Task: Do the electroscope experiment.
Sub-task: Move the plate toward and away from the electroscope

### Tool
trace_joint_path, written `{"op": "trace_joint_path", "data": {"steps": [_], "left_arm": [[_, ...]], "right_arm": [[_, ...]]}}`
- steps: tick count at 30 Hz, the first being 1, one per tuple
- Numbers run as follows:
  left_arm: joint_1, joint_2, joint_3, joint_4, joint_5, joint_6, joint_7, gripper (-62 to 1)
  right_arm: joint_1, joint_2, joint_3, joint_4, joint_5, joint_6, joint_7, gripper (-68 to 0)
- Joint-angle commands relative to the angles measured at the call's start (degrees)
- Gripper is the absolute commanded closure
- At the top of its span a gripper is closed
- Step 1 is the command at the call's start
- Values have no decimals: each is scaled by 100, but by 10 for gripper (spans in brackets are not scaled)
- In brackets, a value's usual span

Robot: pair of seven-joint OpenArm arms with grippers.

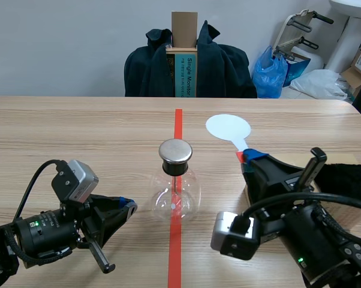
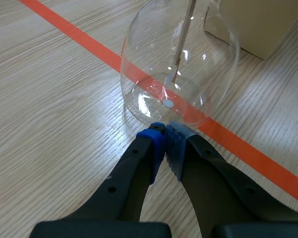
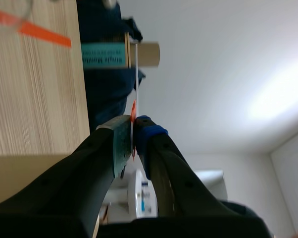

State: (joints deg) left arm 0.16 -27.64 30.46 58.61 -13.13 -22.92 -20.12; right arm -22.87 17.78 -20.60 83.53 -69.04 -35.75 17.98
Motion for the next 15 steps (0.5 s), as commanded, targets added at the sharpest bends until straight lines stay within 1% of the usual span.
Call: {"op": "trace_joint_path", "data": {"steps": [1, 5, 8, 12, 15], "left_arm": [[-17, 26, -24, 127, -59, -11, -90, -24], [-17, 26, -24, 127, -59, -11, -105, -24], [-17, 26, -24, 127, -59, -11, -105, -24], [-17, 26, -24, 127, -59, -11, -105, -24], [-17, 26, -24, 127, -59, -11, -103, -24]], "right_arm": [[48, 13, 44, 116, 17, -66, 236, -9], [50, 13, 44, 116, 2, -68, 861, -9], [50, 13, 44, 116, 2, -68, 1196, -9], [50, 13, 44, 116, -7, -68, 1497, -9], [50, 13, 44, 116, -66, -68, 1609, -9]]}}
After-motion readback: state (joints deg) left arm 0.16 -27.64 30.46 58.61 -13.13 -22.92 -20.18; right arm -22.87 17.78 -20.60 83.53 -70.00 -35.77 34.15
